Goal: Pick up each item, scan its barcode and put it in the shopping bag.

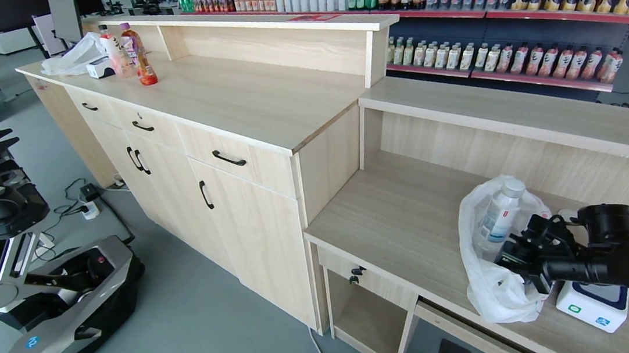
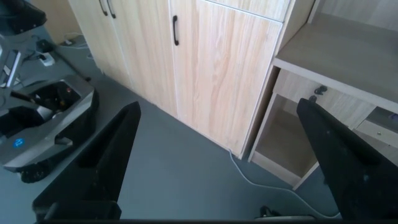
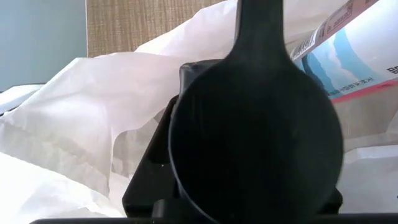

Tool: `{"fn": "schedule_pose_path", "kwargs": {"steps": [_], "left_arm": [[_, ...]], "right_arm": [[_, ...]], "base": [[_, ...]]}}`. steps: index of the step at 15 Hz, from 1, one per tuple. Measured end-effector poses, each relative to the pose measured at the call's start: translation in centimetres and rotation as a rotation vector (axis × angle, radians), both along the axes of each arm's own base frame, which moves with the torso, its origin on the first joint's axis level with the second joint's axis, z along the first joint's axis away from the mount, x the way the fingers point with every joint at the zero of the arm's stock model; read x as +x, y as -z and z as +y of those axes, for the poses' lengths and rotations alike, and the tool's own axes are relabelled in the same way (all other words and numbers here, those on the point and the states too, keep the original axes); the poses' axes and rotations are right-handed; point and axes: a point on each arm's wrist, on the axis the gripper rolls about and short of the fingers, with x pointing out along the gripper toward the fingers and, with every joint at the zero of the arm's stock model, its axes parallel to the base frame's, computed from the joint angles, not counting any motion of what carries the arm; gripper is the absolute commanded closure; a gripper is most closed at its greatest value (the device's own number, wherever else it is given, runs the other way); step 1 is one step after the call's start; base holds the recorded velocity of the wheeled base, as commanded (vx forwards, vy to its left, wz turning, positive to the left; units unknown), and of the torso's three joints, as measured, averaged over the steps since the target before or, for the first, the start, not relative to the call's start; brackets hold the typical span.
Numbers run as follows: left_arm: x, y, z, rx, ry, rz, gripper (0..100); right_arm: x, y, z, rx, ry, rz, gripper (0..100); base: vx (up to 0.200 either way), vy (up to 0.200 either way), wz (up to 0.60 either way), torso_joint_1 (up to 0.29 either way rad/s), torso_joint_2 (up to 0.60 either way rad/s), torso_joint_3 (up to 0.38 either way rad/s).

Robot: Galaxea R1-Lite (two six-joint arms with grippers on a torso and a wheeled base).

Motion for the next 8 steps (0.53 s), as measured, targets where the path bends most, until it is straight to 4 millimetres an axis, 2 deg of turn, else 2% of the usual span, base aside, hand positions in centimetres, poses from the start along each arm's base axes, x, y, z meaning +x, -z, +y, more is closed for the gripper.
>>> {"fn": "schedule_pose_path", "kwargs": {"steps": [1, 2, 8], "left_arm": [[0.0, 0.0, 0.0, 0.0, 0.0, 0.0, 0], [0.0, 0.0, 0.0, 0.0, 0.0, 0.0, 0], [0.0, 0.0, 0.0, 0.0, 0.0, 0.0, 0]], "right_arm": [[0.09, 0.09, -0.03, -0.002, 0.002, 0.0, 100], [0.18, 0.19, -0.11, -0.013, 0.015, 0.003, 0], [0.28, -0.15, -0.16, -0.011, 0.026, 0.005, 0]], "base": [[0.0, 0.0, 0.0, 0.0, 0.0, 0.0], [0.0, 0.0, 0.0, 0.0, 0.0, 0.0], [0.0, 0.0, 0.0, 0.0, 0.0, 0.0]]}}
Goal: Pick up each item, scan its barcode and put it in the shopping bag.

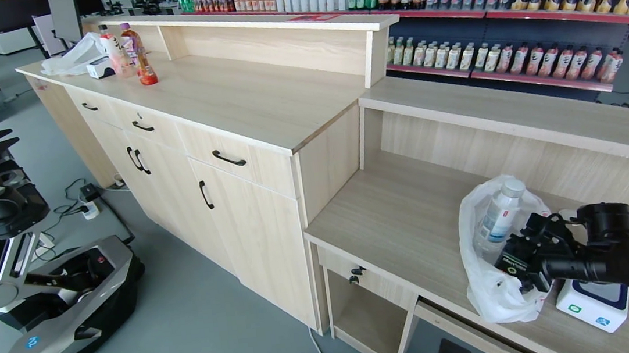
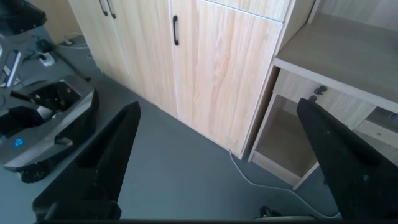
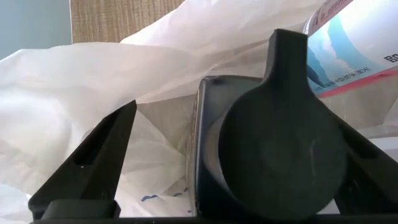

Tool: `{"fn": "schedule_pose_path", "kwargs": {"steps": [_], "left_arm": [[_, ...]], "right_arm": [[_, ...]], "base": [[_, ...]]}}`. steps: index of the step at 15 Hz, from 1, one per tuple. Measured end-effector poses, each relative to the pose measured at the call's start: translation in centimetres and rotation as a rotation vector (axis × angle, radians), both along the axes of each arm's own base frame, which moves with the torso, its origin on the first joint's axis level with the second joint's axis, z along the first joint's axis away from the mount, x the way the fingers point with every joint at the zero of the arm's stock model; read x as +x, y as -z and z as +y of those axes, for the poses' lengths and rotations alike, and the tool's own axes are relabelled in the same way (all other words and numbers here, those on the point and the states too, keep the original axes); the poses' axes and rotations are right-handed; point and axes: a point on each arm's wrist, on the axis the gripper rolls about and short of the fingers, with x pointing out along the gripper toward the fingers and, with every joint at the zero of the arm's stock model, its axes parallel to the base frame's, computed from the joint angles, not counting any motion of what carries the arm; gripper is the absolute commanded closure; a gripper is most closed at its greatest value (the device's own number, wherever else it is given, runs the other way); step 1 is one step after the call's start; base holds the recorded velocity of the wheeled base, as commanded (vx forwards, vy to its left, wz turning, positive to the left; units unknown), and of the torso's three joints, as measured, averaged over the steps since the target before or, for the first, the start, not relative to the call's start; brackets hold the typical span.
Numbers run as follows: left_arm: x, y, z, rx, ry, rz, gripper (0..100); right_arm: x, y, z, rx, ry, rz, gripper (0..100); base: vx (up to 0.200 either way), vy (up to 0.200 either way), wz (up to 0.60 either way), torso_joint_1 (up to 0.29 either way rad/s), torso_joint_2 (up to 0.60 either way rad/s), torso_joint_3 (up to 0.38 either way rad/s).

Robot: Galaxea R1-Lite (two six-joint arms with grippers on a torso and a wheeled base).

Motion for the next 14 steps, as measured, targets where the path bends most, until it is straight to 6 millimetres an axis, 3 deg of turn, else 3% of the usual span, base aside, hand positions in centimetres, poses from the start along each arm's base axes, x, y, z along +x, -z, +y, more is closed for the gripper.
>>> {"fn": "schedule_pose_path", "kwargs": {"steps": [4, 9, 14], "left_arm": [[0.0, 0.0, 0.0, 0.0, 0.0, 0.0, 0], [0.0, 0.0, 0.0, 0.0, 0.0, 0.0, 0], [0.0, 0.0, 0.0, 0.0, 0.001, 0.001, 0]], "right_arm": [[-1.1, -3.2, 0.4, 0.022, 0.017, -0.017, 0], [-4.7, -10.8, 0.2, 0.01, 0.072, -0.169, 0], [-8.2, -17.0, -0.6, -0.006, 0.237, -0.321, 0]], "base": [[0.0, 0.0, 0.0, 0.0, 0.0, 0.0], [0.0, 0.0, 0.0, 0.0, 0.0, 0.0], [0.0, 0.0, -0.6, -0.001, 0.0, 0.004]]}}
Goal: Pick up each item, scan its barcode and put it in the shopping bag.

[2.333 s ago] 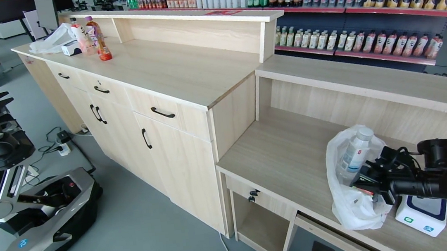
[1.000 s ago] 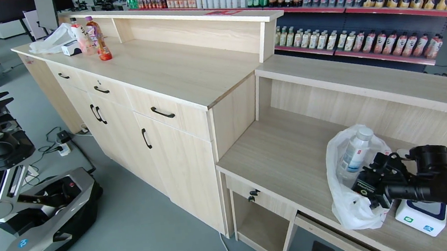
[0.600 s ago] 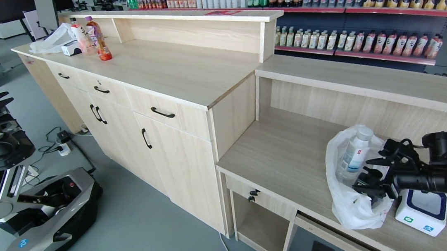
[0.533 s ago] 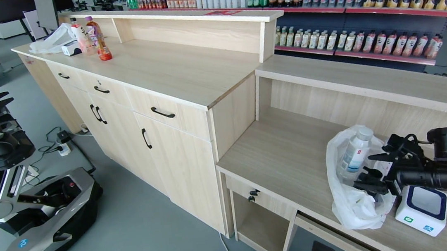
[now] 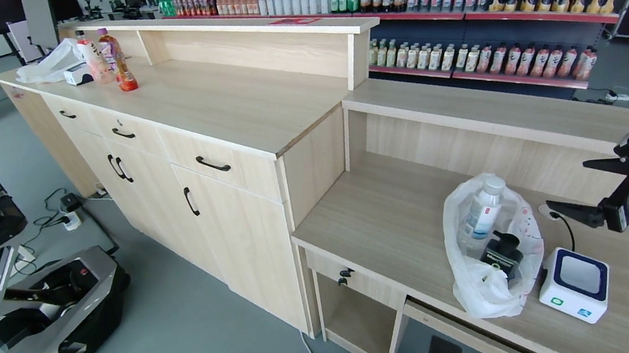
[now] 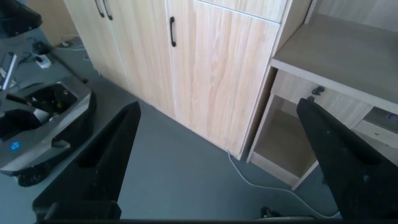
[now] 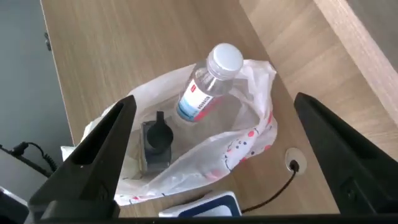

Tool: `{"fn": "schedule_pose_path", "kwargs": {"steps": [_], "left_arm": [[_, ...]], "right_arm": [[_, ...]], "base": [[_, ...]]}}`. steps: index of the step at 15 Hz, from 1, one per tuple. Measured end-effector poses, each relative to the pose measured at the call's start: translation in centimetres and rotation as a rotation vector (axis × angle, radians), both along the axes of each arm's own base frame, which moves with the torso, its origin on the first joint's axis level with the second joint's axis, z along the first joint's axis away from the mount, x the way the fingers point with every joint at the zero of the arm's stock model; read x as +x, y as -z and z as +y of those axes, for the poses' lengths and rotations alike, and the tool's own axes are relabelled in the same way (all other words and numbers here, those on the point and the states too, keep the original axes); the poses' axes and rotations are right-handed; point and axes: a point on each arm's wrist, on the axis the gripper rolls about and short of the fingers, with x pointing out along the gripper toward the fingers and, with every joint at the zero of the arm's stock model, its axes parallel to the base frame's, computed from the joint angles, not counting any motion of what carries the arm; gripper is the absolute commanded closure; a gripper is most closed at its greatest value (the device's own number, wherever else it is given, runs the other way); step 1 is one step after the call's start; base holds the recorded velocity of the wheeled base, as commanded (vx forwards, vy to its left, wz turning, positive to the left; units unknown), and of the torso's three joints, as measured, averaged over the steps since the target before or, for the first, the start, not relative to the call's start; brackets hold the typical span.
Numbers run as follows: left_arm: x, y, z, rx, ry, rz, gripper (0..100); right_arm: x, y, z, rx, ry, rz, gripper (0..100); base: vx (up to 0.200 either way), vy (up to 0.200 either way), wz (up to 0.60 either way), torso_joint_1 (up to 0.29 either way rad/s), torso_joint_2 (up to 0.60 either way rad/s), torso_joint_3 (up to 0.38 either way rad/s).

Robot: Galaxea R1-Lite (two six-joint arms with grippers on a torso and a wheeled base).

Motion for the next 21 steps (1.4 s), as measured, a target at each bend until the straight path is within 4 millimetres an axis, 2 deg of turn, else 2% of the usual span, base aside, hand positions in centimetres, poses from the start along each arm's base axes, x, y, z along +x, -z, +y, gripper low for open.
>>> {"fn": "schedule_pose_path", "kwargs": {"steps": [3, 5, 10, 12, 16, 21], "left_arm": [[0.0, 0.0, 0.0, 0.0, -0.001, -0.001, 0], [0.0, 0.0, 0.0, 0.0, -0.001, 0.0, 0], [0.0, 0.0, 0.0, 0.0, -0.001, 0.0, 0], [0.0, 0.0, 0.0, 0.0, -0.001, -0.001, 0], [0.0, 0.0, 0.0, 0.0, 0.0, 0.0, 0], [0.0, 0.0, 0.0, 0.0, -0.001, -0.001, 0]], "right_arm": [[-1.1, -3.1, 0.6, 0.088, 0.212, -0.058, 0], [-1.7, -4.4, 1.3, 0.106, 0.285, -0.094, 0], [-4.2, -5.2, 2.1, 0.16, 0.472, -0.055, 0], [-5.8, -5.3, 3.1, 0.206, 0.545, -0.032, 0], [-10.6, -4.5, 5.5, 0.28, 0.555, -0.053, 0], [-19.8, 0.3, 8.0, 0.375, 0.442, -0.107, 0]], "base": [[0.0, 0.0, -0.6, 0.009, 0.01, 0.005], [0.0, 0.0, -0.6, 0.002, 0.0, 0.002], [0.0, 0.0, -0.6, 0.0, 0.0, 0.002], [0.0, 0.0, -0.6, 0.0, 0.0, 0.0], [0.0, 0.0, -0.15, 0.001, 0.0, -0.001], [0.0, 0.0, 0.0, 0.0, 0.0, 0.0]]}}
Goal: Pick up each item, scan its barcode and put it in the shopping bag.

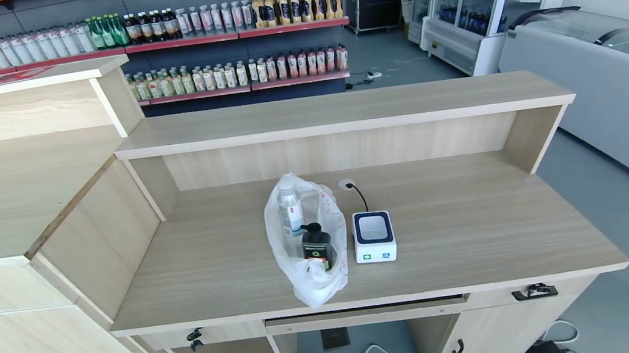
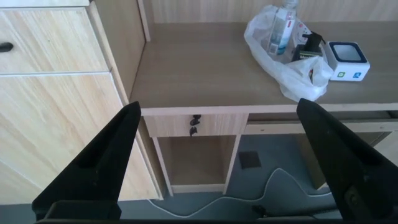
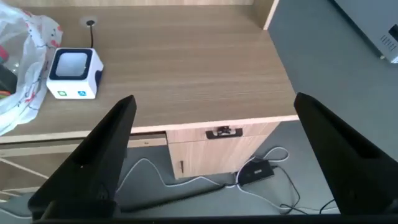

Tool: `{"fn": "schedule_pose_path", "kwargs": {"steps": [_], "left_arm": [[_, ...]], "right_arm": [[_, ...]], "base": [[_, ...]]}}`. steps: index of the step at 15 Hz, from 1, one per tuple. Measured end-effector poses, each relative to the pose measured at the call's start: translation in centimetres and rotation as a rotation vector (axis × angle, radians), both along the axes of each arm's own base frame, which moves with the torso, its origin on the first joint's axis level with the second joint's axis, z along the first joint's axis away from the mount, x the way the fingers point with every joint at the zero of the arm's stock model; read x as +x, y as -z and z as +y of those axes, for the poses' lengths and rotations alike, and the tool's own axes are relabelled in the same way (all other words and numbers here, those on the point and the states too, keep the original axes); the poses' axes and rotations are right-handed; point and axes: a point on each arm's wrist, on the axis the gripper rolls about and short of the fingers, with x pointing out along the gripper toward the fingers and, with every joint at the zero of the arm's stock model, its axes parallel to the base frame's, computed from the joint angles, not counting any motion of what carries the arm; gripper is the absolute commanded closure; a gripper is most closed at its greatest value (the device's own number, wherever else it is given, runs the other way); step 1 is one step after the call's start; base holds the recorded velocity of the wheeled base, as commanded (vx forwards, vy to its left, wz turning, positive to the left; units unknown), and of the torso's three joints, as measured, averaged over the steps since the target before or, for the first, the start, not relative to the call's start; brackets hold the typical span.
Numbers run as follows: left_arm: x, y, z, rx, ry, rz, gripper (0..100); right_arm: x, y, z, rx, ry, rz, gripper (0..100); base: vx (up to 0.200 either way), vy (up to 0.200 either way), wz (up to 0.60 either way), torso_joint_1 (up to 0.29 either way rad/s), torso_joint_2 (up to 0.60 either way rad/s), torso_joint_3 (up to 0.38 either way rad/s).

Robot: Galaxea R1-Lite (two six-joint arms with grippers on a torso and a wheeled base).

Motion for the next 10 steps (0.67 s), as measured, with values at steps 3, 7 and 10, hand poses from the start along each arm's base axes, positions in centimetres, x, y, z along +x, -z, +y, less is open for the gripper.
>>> {"fn": "schedule_pose_path", "kwargs": {"steps": [3, 7, 10], "left_arm": [[0.0, 0.0, 0.0, 0.0, 0.0, 0.0, 0], [0.0, 0.0, 0.0, 0.0, 0.0, 0.0, 0], [0.0, 0.0, 0.0, 0.0, 0.0, 0.0, 0]], "right_arm": [[-4.1, 3.0, 0.7, 0.018, -0.067, -0.008, 0], [-7.6, 6.6, 0.9, 0.027, -0.114, 0.006, 0], [-8.7, 7.6, 0.9, 0.038, -0.138, -0.05, 0]], "base": [[0.0, 0.0, 0.0, 0.0, 0.0, 0.0], [0.0, 0.0, 0.0, 0.0, 0.0, 0.0], [0.0, 0.0, 0.0, 0.0, 0.0, 0.0]]}}
